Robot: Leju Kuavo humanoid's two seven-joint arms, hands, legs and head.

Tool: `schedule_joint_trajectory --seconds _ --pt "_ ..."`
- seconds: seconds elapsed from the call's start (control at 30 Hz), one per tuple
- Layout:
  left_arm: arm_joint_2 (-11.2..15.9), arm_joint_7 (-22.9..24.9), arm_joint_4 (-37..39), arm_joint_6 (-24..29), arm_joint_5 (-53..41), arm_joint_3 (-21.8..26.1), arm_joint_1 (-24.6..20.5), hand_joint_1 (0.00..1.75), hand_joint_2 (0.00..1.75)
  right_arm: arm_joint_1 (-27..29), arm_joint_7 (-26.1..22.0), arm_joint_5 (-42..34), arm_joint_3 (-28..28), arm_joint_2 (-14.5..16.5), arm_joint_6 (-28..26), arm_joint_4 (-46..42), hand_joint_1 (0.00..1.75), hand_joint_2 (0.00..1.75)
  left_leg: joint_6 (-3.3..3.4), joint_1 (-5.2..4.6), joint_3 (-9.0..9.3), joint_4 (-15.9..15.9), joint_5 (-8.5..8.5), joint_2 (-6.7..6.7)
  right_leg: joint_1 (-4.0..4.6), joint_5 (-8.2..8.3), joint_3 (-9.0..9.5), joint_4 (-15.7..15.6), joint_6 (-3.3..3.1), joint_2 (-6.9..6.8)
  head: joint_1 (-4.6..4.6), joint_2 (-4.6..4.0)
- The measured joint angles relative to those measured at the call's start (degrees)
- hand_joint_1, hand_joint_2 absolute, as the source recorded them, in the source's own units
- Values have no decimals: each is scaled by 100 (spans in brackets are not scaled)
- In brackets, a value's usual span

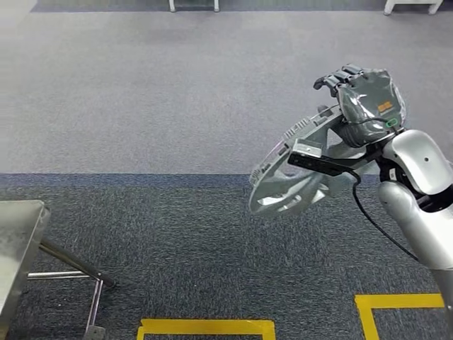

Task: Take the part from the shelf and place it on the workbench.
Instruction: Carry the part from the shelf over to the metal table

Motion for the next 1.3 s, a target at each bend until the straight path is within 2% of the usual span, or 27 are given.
schedule_joint_trajectory --seconds 0.03,0.07,0.1,0.13,0.17,0.2,0.27,0.33,0.4,0.43,0.5,0.57,0.6,0.63,0.67,0.7,0.73,0.8,0.87,0.93,1.0,1.07,1.13,1.17,1.2,1.27,1.3 --pt "0 1 1 -5 -4 -1 -10 0 175 1 0 7 0 -3 8 2 175 175 26 -3 3 -1 -1 -67 3 -157 -182 369 -10 169 14 -1" --pt "2 1 1 -14 -7 -1 -19 0 175 9 -1 12 2 -5 15 6 175 175 44 -6 4 1 -1 -140 11 -297 -409 775 -18 262 21 -1" --pt "1 1 1 -20 -8 -2 -25 0 175 28 1 15 5 -7 23 11 175 175 51 -10 8 5 -3 -224 16 -360 -606 1086 -24 303 27 -1" --pt "-2 1 2 -26 -8 -2 -26 0 175 45 -1 15 10 -7 30 15 175 175 54 -14 12 10 -7 -312 19 -315 -728 1213 -32 321 27 -1" --pt "-4 2 2 -31 -8 -3 -25 0 175 57 -2 15 16 -7 33 17 175 175 54 -15 18 17 -10 -401 20 -164 -744 1127 -44 331 25 -1" --pt "-8 1 2 -32 -8 -3 -24 0 175 60 -2 15 18 -7 35 17 175 175 51 -13 25 28 -17 -489 18 73 -649 825 -56 366 28 -1" --pt "-15 1 2 -33 -8 -3 -26 0 175 48 -3 15 16 -7 35 17 175 175 20 -4 13 70 -41 -654 -7 443 -329 74 -76 603 23 -1" --pt "-20 0 2 -34 -9 -3 -27 0 175 45 -1 16 13 -7 37 20 175 175 -45 22 -37 96 -43 -804 -16 512 -128 -307 -79 772 22 -1" --pt "-22 1 6 -36 -13 -4 -3 0 175 42 -3 19 22 -7 39 20 175 175 -115 48 -72 80 -19 -940 -12 493 -77 -368 -95 679 21 -1" --pt "-25 1 8 -36 -20 -7 14 0 175 35 -6 20 29 -5 39 19 175 175 -145 43 -83 96 -35 -917 -18 500 -53 -397 -115 610 20 -1" --pt "-18 7 10 -36 -39 -10 25 0 175 13 -10 21 42 -3 41 17 175 175 -209 26 -217 390 -216 -643 -34 506 10 -451 -170 453 -16 -1" --pt "-9 14 11 -37 -56 -12 13 0 175 -9 -14 22 50 -3 45 20 175 175 -273 43 -551 1079 -539 -305 -17 484 47 -463 -204 289 -43 -1" --pt "-13 18 11 -37 -63 -13 11 0 175 -16 -16 23 58 -3 49 23 175 175 -296 64 -715 1399 -646 -235 -12 471 56 -462 -210 211 -41 -1" --pt "-17 18 12 -37 -75 -13 17 0 175 -18 -16 25 72 -3 55 27 175 175 -313 84 -806 1561 -658 -202 -11 456 66 -462 -210 139 -42 -1" --pt "-21 19 12 -37 -85 -14 23 0 175 -20 -17 26 90 -2 61 30 175 175 -325 101 -798 1524 -571 -181 -11 442 77 -461 -206 74 -42 -1" --pt "-21 24 13 -36 -95 -14 29 0 175 -26 -19 28 111 -1 67 32 175 175 -330 112 -682 1274 -394 -152 -12 425 95 -461 -198 12 -44 -1" --pt "-19 32 13 -34 -102 -14 31 0 175 -41 -21 30 128 4 74 33 175 175 -324 112 -496 890 -189 -68 -11 405 119 -461 -182 -46 -44 -1" --pt "-14 48 13 -30 -109 -14 14 0 175 -103 -27 34 151 15 89 40 175 175 -284 55 -177 252 24 127 12 361 156 -457 -129 -153 -41 -1" --pt "-12 52 13 -27 -116 -14 3 0 175 -185 -33 44 182 33 109 51 175 175 -221 -3 -100 74 -6 176 39 328 183 -462 -68 -260 -34 -1" --pt "-9 52 13 -26 -121 -14 14 0 175 -252 -43 62 231 81 138 58 175 175 -145 1 -69 27 -8 69 29 279 224 -466 -9 -311 -30 -1" --pt "-8 52 13 -26 -128 -14 9 0 175 -325 -55 82 279 133 166 62 175 175 -68 31 -6 -24 0 -42 7 102 126 -221 18 -94 -13 -1" --pt "-8 51 13 -30 -146 -14 -26 0 175 -406 -62 98 326 154 200 77 175 175 -14 49 19 -39 -2 -167 3 -205 -242 474 10 204 6 -1" --pt "-9 50 13 -39 -161 -14 -52 0 175 -450 -62 113 385 167 246 103 175 175 7 46 28 -35 -8 -322 10 -350 -637 1108 6 305 9 -1" --pt "-11 50 13 -44 -165 -14 -52 0 175 -464 -63 117 415 181 266 117 175 175 6 46 35 -30 -14 -403 10 -271 -721 1165 3 318 9 -1" --pt "-15 50 13 -49 -167 -14 -50 0 175 -488 -63 120 444 202 284 127 175 175 -1 48 43 -21 -22 -485 7 -82 -694 995 -4 331 9 -1" --pt "-21 46 13 -54 -174 -14 -50 0 175 -587 -63 120 482 247 304 139 175 175 -40 55 38 18 -54 -643 -15 359 -433 298 -17 499 12 -1" --pt "-22 42 13 -56 -179 -14 -54 0 175 -657 -62 120 502 269 316 145 175 175 -67 57 12 54 -70 -717 -34 473 -283 -35 -25 615 15 -1"
